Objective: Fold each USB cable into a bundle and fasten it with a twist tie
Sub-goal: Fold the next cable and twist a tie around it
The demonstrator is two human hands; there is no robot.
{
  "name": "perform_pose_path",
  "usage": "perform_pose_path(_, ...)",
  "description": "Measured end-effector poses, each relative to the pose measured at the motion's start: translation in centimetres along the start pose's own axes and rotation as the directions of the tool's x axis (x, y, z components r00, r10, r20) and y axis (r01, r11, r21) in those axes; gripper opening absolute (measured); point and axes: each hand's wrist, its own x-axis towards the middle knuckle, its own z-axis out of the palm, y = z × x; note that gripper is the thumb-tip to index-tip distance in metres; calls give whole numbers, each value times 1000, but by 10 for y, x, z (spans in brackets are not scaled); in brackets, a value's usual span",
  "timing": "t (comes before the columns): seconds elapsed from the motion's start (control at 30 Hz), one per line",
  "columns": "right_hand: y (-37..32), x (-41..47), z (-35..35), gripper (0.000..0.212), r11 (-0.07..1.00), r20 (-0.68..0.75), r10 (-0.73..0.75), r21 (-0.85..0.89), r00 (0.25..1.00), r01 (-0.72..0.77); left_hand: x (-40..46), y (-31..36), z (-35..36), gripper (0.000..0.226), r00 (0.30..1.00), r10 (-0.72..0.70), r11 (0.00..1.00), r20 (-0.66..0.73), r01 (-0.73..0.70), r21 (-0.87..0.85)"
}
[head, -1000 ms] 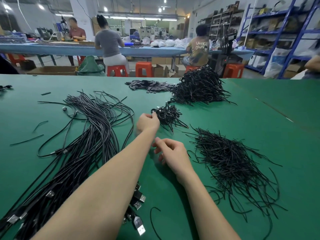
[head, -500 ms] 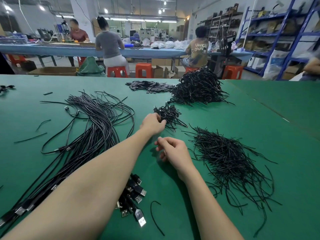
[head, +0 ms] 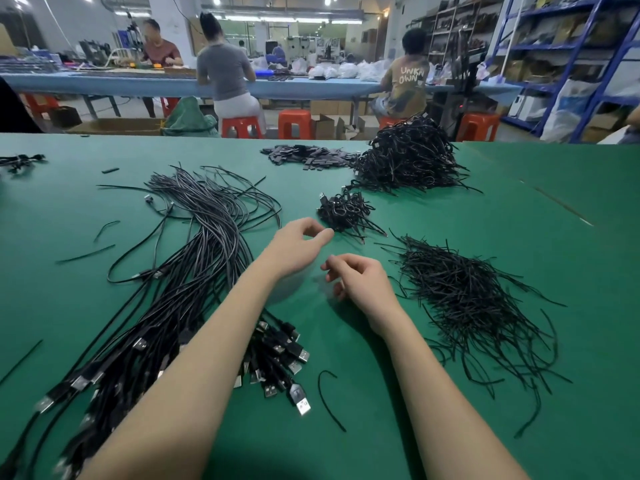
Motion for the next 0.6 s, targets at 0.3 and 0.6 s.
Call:
perform_pose_path(0.3,2,-1,-3,23,952,105,-26,-300,994,57,-33,-10,-1,27,992,16,1000,126,-18,17)
perform_pose_path(0.6,-40,-16,17,18,664,544,264,-701,797,258,-30,-18,-3,44,991,13,996,134,0,-91)
